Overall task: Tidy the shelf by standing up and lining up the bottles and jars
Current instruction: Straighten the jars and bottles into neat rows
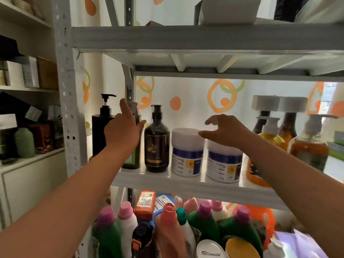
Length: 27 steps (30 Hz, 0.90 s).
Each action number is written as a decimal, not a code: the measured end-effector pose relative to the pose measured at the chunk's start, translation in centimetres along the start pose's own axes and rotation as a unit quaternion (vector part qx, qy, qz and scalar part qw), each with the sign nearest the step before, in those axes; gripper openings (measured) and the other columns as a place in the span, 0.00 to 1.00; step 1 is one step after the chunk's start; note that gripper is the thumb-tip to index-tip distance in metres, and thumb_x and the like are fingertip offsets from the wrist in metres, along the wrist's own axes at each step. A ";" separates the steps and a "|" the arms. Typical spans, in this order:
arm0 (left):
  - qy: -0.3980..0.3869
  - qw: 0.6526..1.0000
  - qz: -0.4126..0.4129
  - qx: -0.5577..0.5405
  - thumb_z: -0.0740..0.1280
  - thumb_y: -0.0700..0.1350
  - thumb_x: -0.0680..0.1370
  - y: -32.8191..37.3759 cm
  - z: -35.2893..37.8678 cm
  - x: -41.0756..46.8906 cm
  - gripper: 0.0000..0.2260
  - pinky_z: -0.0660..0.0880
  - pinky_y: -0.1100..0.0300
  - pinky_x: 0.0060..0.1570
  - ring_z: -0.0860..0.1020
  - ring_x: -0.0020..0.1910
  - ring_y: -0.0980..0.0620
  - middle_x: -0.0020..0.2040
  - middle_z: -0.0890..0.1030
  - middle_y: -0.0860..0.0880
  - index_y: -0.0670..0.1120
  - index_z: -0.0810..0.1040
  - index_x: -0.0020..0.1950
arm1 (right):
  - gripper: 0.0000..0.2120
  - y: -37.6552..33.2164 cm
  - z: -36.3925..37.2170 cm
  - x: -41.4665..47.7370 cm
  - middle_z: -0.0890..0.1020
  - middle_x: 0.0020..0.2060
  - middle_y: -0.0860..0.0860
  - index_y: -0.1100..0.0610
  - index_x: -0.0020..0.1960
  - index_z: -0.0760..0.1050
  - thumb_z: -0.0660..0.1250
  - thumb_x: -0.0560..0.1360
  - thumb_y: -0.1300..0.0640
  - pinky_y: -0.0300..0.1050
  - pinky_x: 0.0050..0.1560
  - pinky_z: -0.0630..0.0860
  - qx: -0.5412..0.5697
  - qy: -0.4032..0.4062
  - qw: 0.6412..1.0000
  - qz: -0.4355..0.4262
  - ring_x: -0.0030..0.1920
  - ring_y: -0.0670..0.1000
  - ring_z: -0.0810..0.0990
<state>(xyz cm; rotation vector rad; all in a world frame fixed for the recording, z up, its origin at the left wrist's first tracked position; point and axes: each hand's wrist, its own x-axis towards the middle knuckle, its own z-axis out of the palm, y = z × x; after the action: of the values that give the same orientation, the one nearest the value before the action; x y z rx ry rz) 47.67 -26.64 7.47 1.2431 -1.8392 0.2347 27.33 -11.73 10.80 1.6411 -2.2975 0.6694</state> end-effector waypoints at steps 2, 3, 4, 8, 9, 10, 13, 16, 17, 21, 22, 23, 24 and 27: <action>0.000 0.999 0.021 0.032 0.59 0.60 0.78 0.8 -0.4 -0.7 0.38 0.72 0.53 0.34 0.81 0.51 0.38 0.72 0.66 0.34 0.44 0.41 0.78 | 0.23 1.2 -0.3 -0.6 0.75 0.65 0.51 0.54 0.65 0.72 0.64 0.74 0.43 0.45 0.63 0.69 -0.026 -0.035 0.999 0.018 0.65 0.52 0.73; 0.008 0.999 0.033 0.031 0.58 0.59 0.79 1.4 -0.7 -1.1 0.37 0.72 0.54 0.33 0.81 0.51 0.37 0.75 0.60 0.36 0.46 0.41 0.78 | 0.23 1.6 -0.3 -0.8 0.75 0.65 0.51 0.53 0.65 0.72 0.64 0.74 0.43 0.45 0.62 0.69 -0.033 -0.048 0.998 0.024 0.64 0.52 0.73; 0.022 0.998 0.054 0.017 0.58 0.57 0.80 2.1 -0.8 -1.5 0.34 0.71 0.56 0.32 0.81 0.50 0.38 0.76 0.58 0.38 0.47 0.45 0.78 | 0.24 1.9 -0.3 -1.0 0.76 0.65 0.50 0.53 0.65 0.71 0.64 0.73 0.42 0.46 0.60 0.70 -0.037 -0.055 0.997 0.030 0.63 0.52 0.74; 0.060 0.965 0.242 -0.082 0.60 0.50 0.80 6.5 -1.9 -4.3 0.17 0.74 0.58 0.38 0.80 0.51 0.46 0.64 0.75 0.45 0.46 0.71 0.67 | 0.25 2.3 0.0 -1.7 0.75 0.65 0.50 0.51 0.68 0.69 0.65 0.73 0.45 0.43 0.57 0.70 -0.042 -0.049 0.997 0.030 0.64 0.52 0.74; 0.043 0.953 0.288 -0.080 0.59 0.50 0.80 7.8 -1.9 -5.0 0.16 0.75 0.56 0.43 0.78 0.54 0.47 0.62 0.76 0.47 0.46 0.72 0.65 | 0.24 2.2 0.0 -1.8 0.75 0.66 0.50 0.51 0.68 0.69 0.64 0.74 0.46 0.43 0.57 0.70 -0.041 -0.044 0.998 0.028 0.64 0.52 0.73; 0.016 0.944 0.321 -0.069 0.58 0.51 0.80 9.0 -1.7 -5.5 0.15 0.74 0.56 0.49 0.76 0.57 0.49 0.61 0.77 0.47 0.46 0.73 0.64 | 0.23 2.1 -0.1 -1.9 0.75 0.66 0.51 0.52 0.68 0.69 0.63 0.74 0.47 0.42 0.56 0.69 -0.040 -0.039 0.998 0.027 0.64 0.52 0.73; -0.080 0.939 0.334 -0.017 0.60 0.53 0.80 11.4 -0.4 -5.4 0.17 0.73 0.55 0.57 0.74 0.61 0.48 0.61 0.78 0.47 0.45 0.73 0.65 | 0.22 2.1 -0.4 -2.0 0.76 0.64 0.50 0.51 0.67 0.71 0.64 0.74 0.48 0.44 0.57 0.71 -0.044 -0.030 0.998 0.024 0.62 0.52 0.75; -0.121 0.943 0.309 0.007 0.63 0.51 0.79 12.1 1.0 -4.8 0.14 0.75 0.52 0.55 0.77 0.56 0.46 0.56 0.80 0.46 0.44 0.75 0.59 | 0.23 2.5 -0.6 -2.4 0.77 0.63 0.50 0.51 0.67 0.70 0.66 0.73 0.48 0.44 0.55 0.73 -0.036 -0.030 0.998 0.030 0.61 0.52 0.75; -0.127 0.945 0.300 0.001 0.64 0.49 0.79 12.3 1.4 -4.7 0.11 0.75 0.53 0.53 0.77 0.54 0.46 0.54 0.80 0.45 0.43 0.75 0.56 | 0.24 2.5 -0.6 -2.5 0.77 0.63 0.50 0.50 0.68 0.70 0.66 0.73 0.48 0.44 0.55 0.73 -0.036 -0.032 0.998 0.030 0.62 0.53 0.75; -0.170 0.953 0.249 -0.017 0.68 0.41 0.74 12.9 1.8 -4.4 0.06 0.70 0.58 0.48 0.78 0.50 0.47 0.51 0.80 0.47 0.45 0.76 0.50 | 0.24 2.7 -0.6 -3.0 0.76 0.65 0.51 0.51 0.69 0.68 0.65 0.74 0.49 0.47 0.60 0.73 -0.047 -0.035 0.998 0.021 0.63 0.53 0.74; -0.175 0.954 0.244 -0.026 0.69 0.41 0.74 13.0 1.8 -4.5 0.06 0.69 0.59 0.47 0.78 0.50 0.47 0.51 0.80 0.47 0.45 0.76 0.50 | 0.24 2.8 -0.6 -3.1 0.76 0.64 0.52 0.51 0.69 0.68 0.64 0.74 0.50 0.48 0.60 0.73 -0.049 -0.035 0.998 0.022 0.63 0.54 0.74; -0.177 0.953 0.243 -0.037 0.68 0.40 0.74 13.0 1.8 -4.5 0.06 0.69 0.59 0.46 0.78 0.50 0.47 0.51 0.80 0.47 0.45 0.76 0.50 | 0.24 2.8 -0.6 -3.2 0.76 0.64 0.53 0.52 0.69 0.68 0.64 0.74 0.50 0.48 0.60 0.73 -0.052 -0.035 0.998 0.022 0.63 0.54 0.75; -0.178 0.952 0.244 -0.049 0.68 0.40 0.74 12.9 1.8 -4.6 0.05 0.69 0.59 0.46 0.78 0.50 0.47 0.51 0.80 0.46 0.44 0.76 0.50 | 0.24 2.9 -0.5 -3.2 0.77 0.63 0.53 0.52 0.69 0.68 0.64 0.74 0.50 0.49 0.59 0.74 -0.056 -0.035 0.998 0.022 0.62 0.55 0.75; -0.176 0.952 0.240 -0.072 0.66 0.38 0.75 12.7 1.6 -4.6 0.08 0.70 0.59 0.49 0.77 0.52 0.47 0.53 0.80 0.46 0.44 0.77 0.53 | 0.23 3.0 -0.3 -3.1 0.78 0.61 0.54 0.53 0.68 0.69 0.64 0.74 0.49 0.49 0.59 0.75 -0.066 -0.032 0.997 0.019 0.60 0.55 0.76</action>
<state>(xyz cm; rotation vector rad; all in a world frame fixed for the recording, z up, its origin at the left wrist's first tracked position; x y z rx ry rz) 36.83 -18.42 6.88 0.7523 -2.4110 0.1442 25.59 -8.23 8.99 1.5842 -2.3674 0.4692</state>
